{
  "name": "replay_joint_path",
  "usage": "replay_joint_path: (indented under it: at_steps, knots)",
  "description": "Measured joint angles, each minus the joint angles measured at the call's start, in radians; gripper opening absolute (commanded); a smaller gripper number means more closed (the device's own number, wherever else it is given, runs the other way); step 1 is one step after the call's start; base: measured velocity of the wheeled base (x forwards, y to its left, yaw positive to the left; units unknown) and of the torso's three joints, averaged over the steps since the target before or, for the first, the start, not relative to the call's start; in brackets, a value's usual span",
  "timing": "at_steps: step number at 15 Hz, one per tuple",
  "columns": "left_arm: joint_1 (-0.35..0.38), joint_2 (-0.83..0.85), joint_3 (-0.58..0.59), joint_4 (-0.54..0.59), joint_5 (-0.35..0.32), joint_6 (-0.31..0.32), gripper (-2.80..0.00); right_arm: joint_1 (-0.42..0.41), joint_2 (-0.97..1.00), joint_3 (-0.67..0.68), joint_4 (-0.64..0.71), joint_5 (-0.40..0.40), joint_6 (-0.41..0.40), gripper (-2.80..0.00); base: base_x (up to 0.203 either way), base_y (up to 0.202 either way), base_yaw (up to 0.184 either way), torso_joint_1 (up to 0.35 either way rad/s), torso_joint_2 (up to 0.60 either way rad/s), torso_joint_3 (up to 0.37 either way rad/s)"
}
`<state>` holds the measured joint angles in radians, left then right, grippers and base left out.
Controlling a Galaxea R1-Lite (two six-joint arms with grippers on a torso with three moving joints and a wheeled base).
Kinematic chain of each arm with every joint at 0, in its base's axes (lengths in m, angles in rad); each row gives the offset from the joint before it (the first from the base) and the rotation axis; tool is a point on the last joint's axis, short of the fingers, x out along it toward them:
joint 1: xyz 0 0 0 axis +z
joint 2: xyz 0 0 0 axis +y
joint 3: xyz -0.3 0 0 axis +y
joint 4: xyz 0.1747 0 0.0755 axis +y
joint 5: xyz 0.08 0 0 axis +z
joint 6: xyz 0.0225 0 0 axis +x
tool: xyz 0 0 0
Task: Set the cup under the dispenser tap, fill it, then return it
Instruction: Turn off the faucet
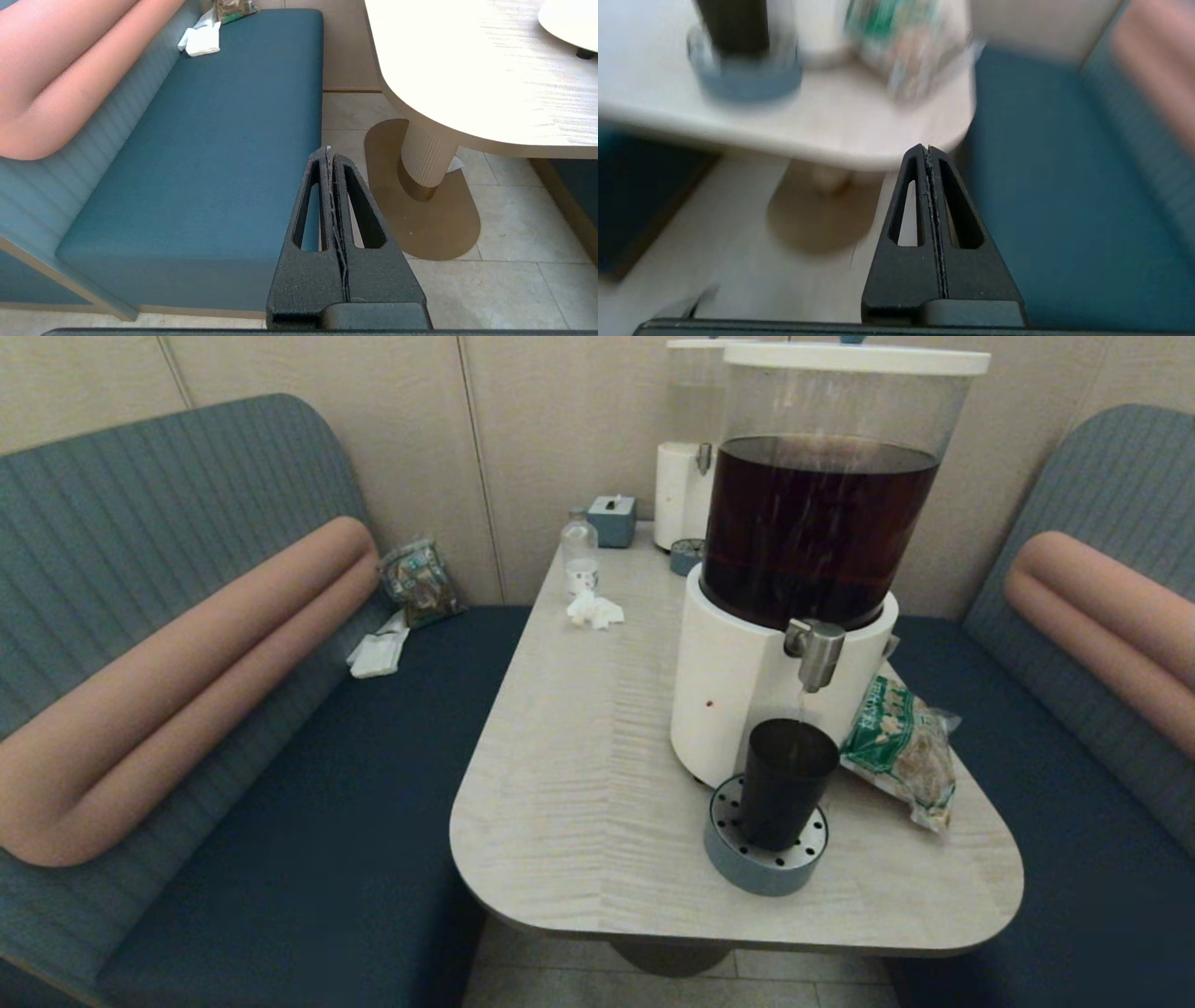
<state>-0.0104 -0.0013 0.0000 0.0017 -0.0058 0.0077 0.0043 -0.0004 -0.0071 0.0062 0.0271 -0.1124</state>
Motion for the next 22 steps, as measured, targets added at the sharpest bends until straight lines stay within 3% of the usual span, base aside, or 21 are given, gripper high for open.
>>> replay_joint_path:
  at_steps: [6,16,19,22]
  knots:
    - [0.001,0.0,0.0,0.0,0.0,0.0,-2.8,-0.001,0.0,0.007,0.011,0.002,0.042,-2.8,0.0,0.0,0.0,0.0,0.0,0.0]
    - [0.001,0.003,-0.029,0.025,-0.02,-0.005,-2.8,-0.001,0.0,0.007,0.014,0.001,0.046,-2.8,0.0,0.0,0.0,0.0,0.0,0.0]
    - [-0.001,0.086,-0.282,0.085,-0.062,-0.042,-2.8,-0.001,0.0,0.007,0.014,0.002,0.046,-2.8,0.0,0.0,0.0,0.0,0.0,0.0]
    - [-0.017,0.348,-0.59,0.063,-0.16,-0.123,-2.8,-0.001,0.0,0.007,0.014,0.001,0.046,-2.8,0.0,0.0,0.0,0.0,0.0,0.0]
